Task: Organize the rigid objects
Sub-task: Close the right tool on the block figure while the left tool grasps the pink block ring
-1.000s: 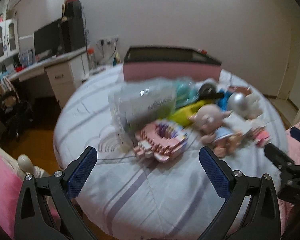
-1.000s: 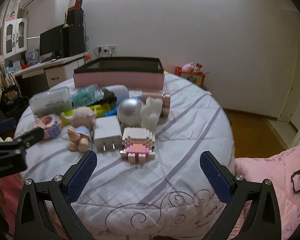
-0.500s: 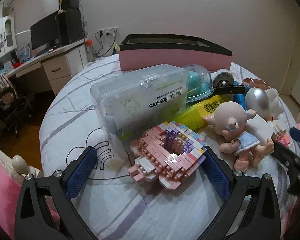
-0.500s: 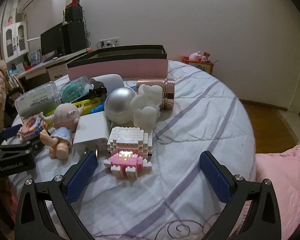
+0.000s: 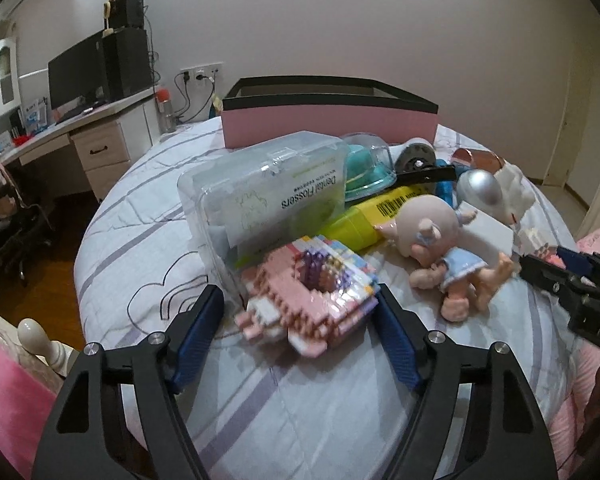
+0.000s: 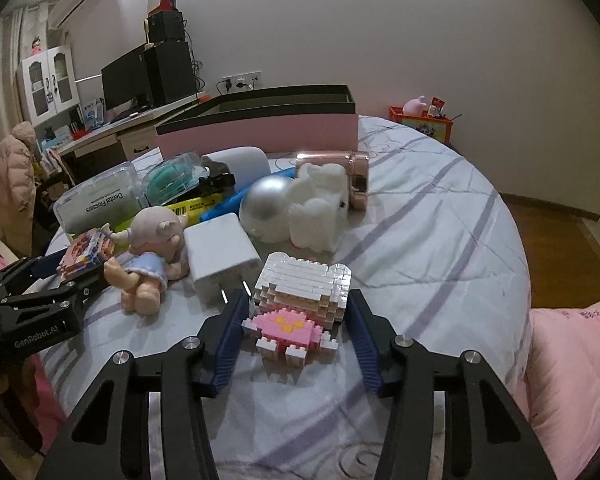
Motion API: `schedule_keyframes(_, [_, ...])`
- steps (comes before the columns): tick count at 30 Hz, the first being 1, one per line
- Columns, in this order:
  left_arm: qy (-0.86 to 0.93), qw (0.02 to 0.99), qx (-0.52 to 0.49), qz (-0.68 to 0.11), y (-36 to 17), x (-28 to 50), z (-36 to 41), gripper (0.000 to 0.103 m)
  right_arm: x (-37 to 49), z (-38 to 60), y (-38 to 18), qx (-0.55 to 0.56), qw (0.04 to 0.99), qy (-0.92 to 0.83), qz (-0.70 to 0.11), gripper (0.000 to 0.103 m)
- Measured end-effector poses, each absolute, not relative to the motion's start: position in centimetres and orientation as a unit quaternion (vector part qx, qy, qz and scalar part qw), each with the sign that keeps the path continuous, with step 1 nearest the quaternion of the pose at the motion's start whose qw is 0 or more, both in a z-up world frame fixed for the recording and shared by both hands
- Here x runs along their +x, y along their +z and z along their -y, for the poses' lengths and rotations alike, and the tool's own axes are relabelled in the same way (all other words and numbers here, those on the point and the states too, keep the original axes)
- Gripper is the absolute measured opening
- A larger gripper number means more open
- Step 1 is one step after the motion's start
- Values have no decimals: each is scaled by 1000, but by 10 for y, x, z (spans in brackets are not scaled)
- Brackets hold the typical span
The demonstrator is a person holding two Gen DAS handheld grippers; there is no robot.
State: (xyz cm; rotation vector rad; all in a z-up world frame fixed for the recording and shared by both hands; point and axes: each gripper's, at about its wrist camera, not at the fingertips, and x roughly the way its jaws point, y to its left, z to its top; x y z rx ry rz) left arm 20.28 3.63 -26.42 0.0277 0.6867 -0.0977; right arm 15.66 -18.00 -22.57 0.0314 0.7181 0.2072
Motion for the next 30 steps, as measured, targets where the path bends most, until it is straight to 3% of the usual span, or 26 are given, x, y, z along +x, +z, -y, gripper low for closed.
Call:
schedule_keyframes(4, [-45, 940, 8, -338, -265, 204, -35, 81, 152, 188, -226, 22, 933, 91, -348, 51])
schedule_keyframes(6, [-46, 939, 8, -340, -266, 208, -32, 89, 155, 189, -229, 24, 933, 89, -347, 51])
schedule_keyframes(9, [-42, 939, 17, -342, -266, 214, -27, 91, 158, 186, -230, 17, 934, 84, -346, 51])
schedule_keyframes(10, [-41, 939, 18, -341, -266, 216, -26, 90, 159, 185, -230, 15, 935, 82, -345, 51])
schedule_keyframes(12, [-38, 942, 14, -334, -266, 214, -29, 69, 160, 186, -230, 18, 935, 83, -344, 51])
schedule_keyframes(14, [-45, 942, 15, -332, -264, 213, -31, 63, 160, 186, -230, 15, 935, 83, -344, 49])
schedule_keyframes(30, [-83, 948, 9, -307, -223, 182, -31, 63, 155, 172, -192, 11, 940, 117, -320, 48])
